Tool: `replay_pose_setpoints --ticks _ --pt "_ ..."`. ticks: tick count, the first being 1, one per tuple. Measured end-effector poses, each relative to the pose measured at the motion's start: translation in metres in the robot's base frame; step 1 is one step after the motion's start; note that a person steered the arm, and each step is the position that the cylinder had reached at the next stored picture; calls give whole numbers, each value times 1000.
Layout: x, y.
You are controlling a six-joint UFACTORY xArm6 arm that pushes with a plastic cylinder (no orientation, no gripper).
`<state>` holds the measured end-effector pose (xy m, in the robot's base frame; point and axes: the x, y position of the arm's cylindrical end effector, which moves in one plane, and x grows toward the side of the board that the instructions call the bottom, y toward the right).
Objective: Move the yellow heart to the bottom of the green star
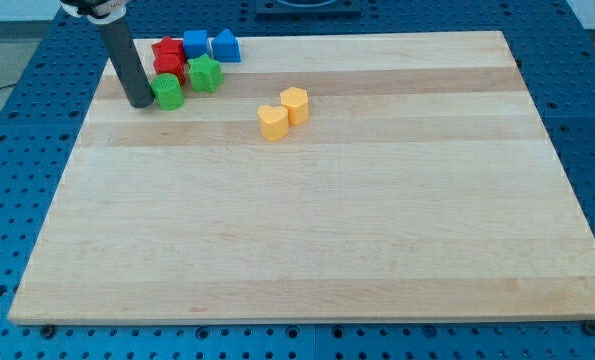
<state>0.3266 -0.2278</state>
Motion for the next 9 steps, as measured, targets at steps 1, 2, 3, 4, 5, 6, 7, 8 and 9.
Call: replay_pose_setpoints --ticks 1,2,3,4,5,6,7,8,9 --pt "0 5" --pt "0 8" --pt "0 5" --pt "28 7" --pt "67 65" --pt "92 140" --pt "105 219" --pt "76 225" --pt "53 194"
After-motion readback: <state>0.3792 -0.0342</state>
